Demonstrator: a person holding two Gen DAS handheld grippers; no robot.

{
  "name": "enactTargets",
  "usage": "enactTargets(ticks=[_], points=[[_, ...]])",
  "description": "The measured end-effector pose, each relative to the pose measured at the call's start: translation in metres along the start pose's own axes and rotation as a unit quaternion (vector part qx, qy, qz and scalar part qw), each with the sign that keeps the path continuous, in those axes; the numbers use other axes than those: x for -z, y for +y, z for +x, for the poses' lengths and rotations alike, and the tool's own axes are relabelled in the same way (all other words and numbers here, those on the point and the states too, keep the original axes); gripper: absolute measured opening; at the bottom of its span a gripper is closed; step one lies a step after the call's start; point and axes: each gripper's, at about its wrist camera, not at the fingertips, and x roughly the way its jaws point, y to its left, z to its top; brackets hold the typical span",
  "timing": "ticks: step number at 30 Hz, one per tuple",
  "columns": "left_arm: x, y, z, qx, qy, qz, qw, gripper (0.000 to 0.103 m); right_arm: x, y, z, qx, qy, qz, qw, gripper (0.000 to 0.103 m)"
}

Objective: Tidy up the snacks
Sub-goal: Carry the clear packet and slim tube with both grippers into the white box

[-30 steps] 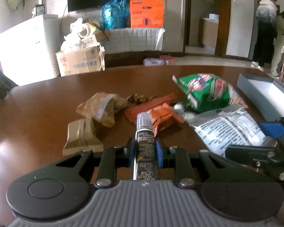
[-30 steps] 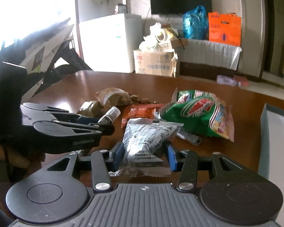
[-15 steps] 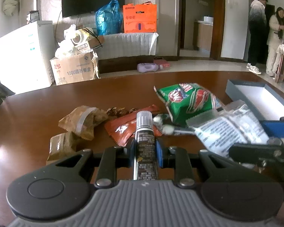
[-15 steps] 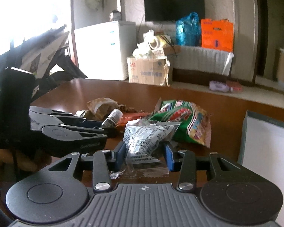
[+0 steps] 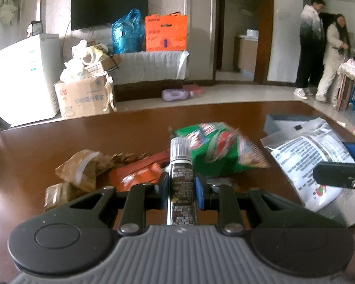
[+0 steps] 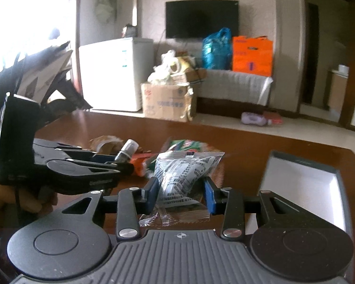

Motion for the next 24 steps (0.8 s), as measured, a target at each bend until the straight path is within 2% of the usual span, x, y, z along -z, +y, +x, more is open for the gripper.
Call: enactTargets(ticks=[3,7,17,24], points=[[-0.007,-0.022,-0.003,0.009,-0.012,0.020,0.9997,0.020,0.002,-0.015,-0.010,0.015,-0.007,0.011,1.000,0.040],[-0.014,-0.051,-0.004,0.036,-0.017,0.021,0.9990,0.020,0.007,-0.036,-0.022,0.035,-0.009,0.026,0.999,0.040],[-0.021,-0.138,0.010,0.099,-0.021,0.039,0.9941,0.020,0.031,-0.086,-0.043,0.084,0.008,0.053,0.995,0.040],[-0.022,-0.180,0.025,0.125,-0.024,0.051,0.9905,0.020,0.048,-0.120,-0.053,0.112,0.015,0.086,0.990,0.040]])
